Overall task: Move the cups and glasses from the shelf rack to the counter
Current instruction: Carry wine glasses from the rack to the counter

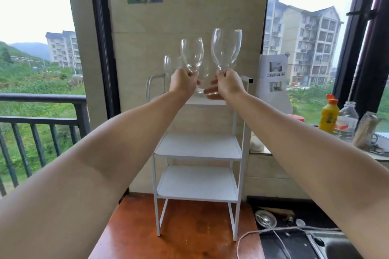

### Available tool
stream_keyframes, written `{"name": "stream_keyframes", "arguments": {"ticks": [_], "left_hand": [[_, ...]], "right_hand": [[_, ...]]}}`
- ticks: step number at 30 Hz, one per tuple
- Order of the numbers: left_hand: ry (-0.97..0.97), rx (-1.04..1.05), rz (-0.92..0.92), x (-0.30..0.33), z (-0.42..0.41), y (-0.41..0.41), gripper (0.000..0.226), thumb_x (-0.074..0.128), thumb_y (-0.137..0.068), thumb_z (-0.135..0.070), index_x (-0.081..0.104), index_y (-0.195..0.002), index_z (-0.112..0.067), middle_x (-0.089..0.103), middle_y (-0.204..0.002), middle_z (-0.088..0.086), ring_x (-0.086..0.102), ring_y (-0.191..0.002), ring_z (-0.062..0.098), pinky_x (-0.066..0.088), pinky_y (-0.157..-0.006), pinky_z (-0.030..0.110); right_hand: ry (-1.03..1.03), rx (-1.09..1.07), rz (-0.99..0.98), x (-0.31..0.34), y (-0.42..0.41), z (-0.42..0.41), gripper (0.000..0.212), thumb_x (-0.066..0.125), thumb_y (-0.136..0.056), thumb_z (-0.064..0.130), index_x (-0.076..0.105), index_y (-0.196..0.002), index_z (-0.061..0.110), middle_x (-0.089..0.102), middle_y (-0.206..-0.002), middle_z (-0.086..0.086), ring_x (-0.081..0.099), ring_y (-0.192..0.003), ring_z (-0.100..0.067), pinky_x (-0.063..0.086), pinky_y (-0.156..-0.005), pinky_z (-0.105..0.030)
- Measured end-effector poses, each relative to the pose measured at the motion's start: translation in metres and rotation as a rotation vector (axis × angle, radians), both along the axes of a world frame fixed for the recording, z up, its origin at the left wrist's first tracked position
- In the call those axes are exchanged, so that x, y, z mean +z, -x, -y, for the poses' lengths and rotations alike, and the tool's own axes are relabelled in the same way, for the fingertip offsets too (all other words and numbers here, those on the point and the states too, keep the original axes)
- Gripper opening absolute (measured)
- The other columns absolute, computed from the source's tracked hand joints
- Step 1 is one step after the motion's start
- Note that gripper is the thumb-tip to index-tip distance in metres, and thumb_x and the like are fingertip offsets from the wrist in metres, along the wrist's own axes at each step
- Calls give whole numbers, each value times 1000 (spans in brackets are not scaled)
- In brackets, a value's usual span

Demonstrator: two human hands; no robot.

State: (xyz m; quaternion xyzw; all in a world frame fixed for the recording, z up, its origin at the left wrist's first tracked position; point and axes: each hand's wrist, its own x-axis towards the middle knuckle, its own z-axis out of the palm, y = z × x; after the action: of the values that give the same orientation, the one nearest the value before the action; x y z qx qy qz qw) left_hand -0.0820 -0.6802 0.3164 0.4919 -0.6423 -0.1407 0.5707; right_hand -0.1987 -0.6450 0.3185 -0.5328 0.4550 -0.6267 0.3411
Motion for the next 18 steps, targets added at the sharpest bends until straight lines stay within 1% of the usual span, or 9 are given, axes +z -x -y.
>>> {"name": "stream_keyframes", "arguments": {"ticks": [2,3,6,9,13,15,16,18], "left_hand": [[-8,-12,-9,-5,-16,-7,31,52,-94,-19,73,-82,1,74,-85,9,56,-62,15,44,-69,23],[-17,-16,-12,-10,-26,-12,31,52,-94,-19,73,-83,2,74,-83,9,55,-62,15,44,-68,23],[-51,-34,-33,-28,-56,-25,31,52,-94,-18,71,-88,5,67,-74,5,51,-53,10,42,-64,24],[-116,-73,-55,-55,-88,-34,30,51,-95,-17,70,-88,6,69,-78,8,52,-54,10,44,-63,24],[-253,-114,-70,-101,-130,-36,31,51,-94,-17,70,-87,5,75,-90,14,51,-55,12,43,-68,24],[-344,-158,-75,-127,-152,-31,27,51,-94,-16,70,-85,1,75,-92,14,51,-57,12,44,-69,26],[-382,-180,-59,-140,-165,-27,25,51,-93,-15,69,-84,-1,74,-92,14,51,-57,11,45,-68,25],[-434,-207,-38,-165,-182,-20,22,52,-93,-13,67,-81,-3,73,-90,14,53,-56,12,48,-63,22]], "right_hand": [[4,-3,-13,-5,-7,-14,22,32,-103,22,45,-111,6,55,-94,-10,64,-42,-13,49,-37,-23],[7,-12,-21,-9,-12,-24,22,32,-103,23,44,-110,6,54,-93,-10,63,-41,-12,48,-36,-22],[5,-62,-52,-27,-23,-54,21,32,-103,24,43,-108,7,54,-91,-7,61,-38,-9,46,-34,-20],[-35,-92,-54,-53,-31,-88,21,30,-103,25,42,-106,7,53,-90,-8,60,-37,-10,43,-33,-20],[-152,-137,-13,-102,-33,-137,22,29,-103,23,43,-108,5,56,-89,-10,59,-34,-9,41,-31,-19],[-227,-147,31,-127,-30,-160,24,29,-103,21,43,-111,4,56,-86,-11,59,-34,-10,41,-31,-19],[-264,-165,53,-139,-25,-176,24,28,-103,20,44,-110,3,55,-83,-11,58,-33,-10,41,-30,-19],[-327,-193,106,-159,-19,-197,22,27,-104,20,42,-105,4,52,-79,-9,56,-30,-8,41,-29,-18]]}}
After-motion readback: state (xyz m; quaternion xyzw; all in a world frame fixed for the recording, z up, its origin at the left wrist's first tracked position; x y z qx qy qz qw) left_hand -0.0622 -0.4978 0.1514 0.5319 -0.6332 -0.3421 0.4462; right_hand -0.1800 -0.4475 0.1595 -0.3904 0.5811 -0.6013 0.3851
